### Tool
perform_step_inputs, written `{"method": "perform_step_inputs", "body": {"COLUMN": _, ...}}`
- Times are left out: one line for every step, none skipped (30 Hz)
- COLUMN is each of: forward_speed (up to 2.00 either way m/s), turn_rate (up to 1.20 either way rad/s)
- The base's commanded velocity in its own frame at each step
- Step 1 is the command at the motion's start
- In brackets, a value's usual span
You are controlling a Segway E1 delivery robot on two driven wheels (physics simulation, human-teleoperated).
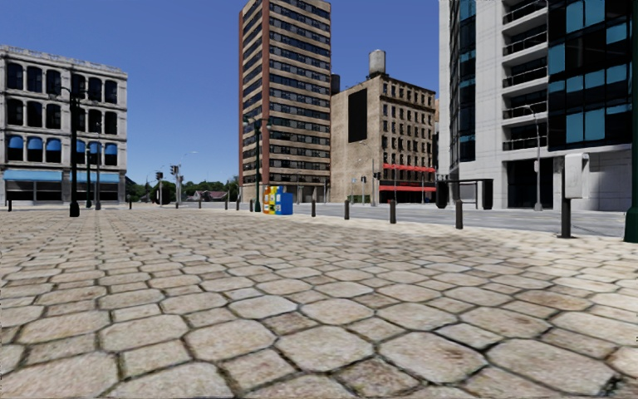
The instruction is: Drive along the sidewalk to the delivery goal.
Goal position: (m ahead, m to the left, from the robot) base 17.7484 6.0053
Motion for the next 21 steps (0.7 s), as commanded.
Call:
{"method": "perform_step_inputs", "body": {"forward_speed": 1.76, "turn_rate": 0.0}}
{"method": "perform_step_inputs", "body": {"forward_speed": 1.76, "turn_rate": 0.13}}
{"method": "perform_step_inputs", "body": {"forward_speed": 1.76, "turn_rate": 0.33}}
{"method": "perform_step_inputs", "body": {"forward_speed": 1.76, "turn_rate": 0.33}}
{"method": "perform_step_inputs", "body": {"forward_speed": 1.76, "turn_rate": 0.41}}
{"method": "perform_step_inputs", "body": {"forward_speed": 1.76, "turn_rate": 0.43}}
{"method": "perform_step_inputs", "body": {"forward_speed": 1.76, "turn_rate": 0.44}}
{"method": "perform_step_inputs", "body": {"forward_speed": 1.76, "turn_rate": 0.44}}
{"method": "perform_step_inputs", "body": {"forward_speed": 1.76, "turn_rate": 0.44}}
{"method": "perform_step_inputs", "body": {"forward_speed": 1.76, "turn_rate": 0.44}}
{"method": "perform_step_inputs", "body": {"forward_speed": 1.76, "turn_rate": 0.44}}
{"method": "perform_step_inputs", "body": {"forward_speed": 1.76, "turn_rate": 0.44}}
{"method": "perform_step_inputs", "body": {"forward_speed": 1.76, "turn_rate": 0.44}}
{"method": "perform_step_inputs", "body": {"forward_speed": 1.76, "turn_rate": 0.44}}
{"method": "perform_step_inputs", "body": {"forward_speed": 1.76, "turn_rate": 0.44}}
{"method": "perform_step_inputs", "body": {"forward_speed": 1.76, "turn_rate": 0.44}}
{"method": "perform_step_inputs", "body": {"forward_speed": 1.76, "turn_rate": 0.44}}
{"method": "perform_step_inputs", "body": {"forward_speed": 1.76, "turn_rate": 0.42}}
{"method": "perform_step_inputs", "body": {"forward_speed": 1.76, "turn_rate": 0.42}}
{"method": "perform_step_inputs", "body": {"forward_speed": 1.76, "turn_rate": 0.23}}
{"method": "perform_step_inputs", "body": {"forward_speed": 1.76, "turn_rate": 0.0}}
